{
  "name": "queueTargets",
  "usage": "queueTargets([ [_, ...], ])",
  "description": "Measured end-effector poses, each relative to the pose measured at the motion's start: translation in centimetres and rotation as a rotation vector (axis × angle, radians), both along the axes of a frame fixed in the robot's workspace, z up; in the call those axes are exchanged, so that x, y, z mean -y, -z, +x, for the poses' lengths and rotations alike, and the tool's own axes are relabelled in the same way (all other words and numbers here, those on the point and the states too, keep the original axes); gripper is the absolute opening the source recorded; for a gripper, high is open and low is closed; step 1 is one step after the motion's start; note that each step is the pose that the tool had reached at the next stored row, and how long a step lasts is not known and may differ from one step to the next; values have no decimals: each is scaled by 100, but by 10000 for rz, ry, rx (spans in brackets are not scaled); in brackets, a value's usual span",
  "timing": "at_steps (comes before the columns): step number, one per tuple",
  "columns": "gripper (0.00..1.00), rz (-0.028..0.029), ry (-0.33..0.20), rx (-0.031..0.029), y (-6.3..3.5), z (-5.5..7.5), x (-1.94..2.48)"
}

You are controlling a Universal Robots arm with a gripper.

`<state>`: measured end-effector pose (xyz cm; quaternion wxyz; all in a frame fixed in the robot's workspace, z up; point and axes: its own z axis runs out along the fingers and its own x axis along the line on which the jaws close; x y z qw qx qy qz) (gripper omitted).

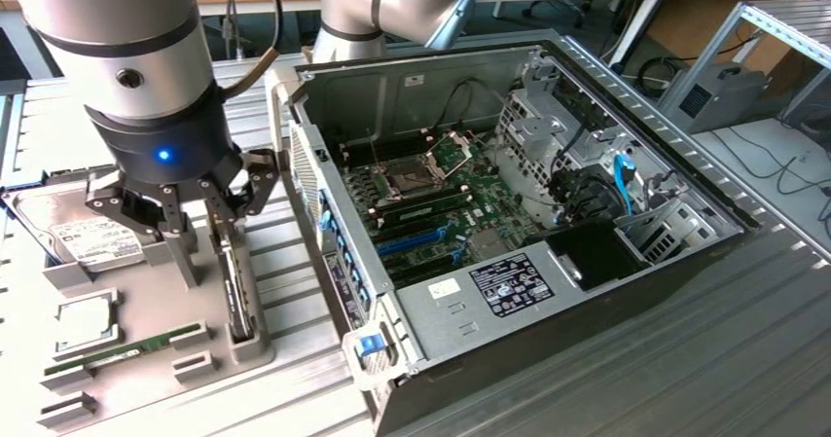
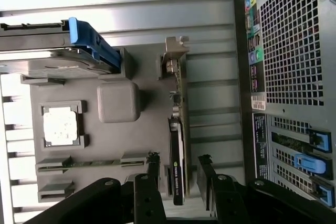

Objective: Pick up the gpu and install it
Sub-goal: 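Pick up the gpu and move the gpu toward the slot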

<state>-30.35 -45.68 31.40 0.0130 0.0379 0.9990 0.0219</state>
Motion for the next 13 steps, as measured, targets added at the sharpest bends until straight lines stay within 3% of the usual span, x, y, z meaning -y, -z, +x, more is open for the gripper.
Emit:
queueTargets([
  [13,42,-16,0,1,222,0,0],
])
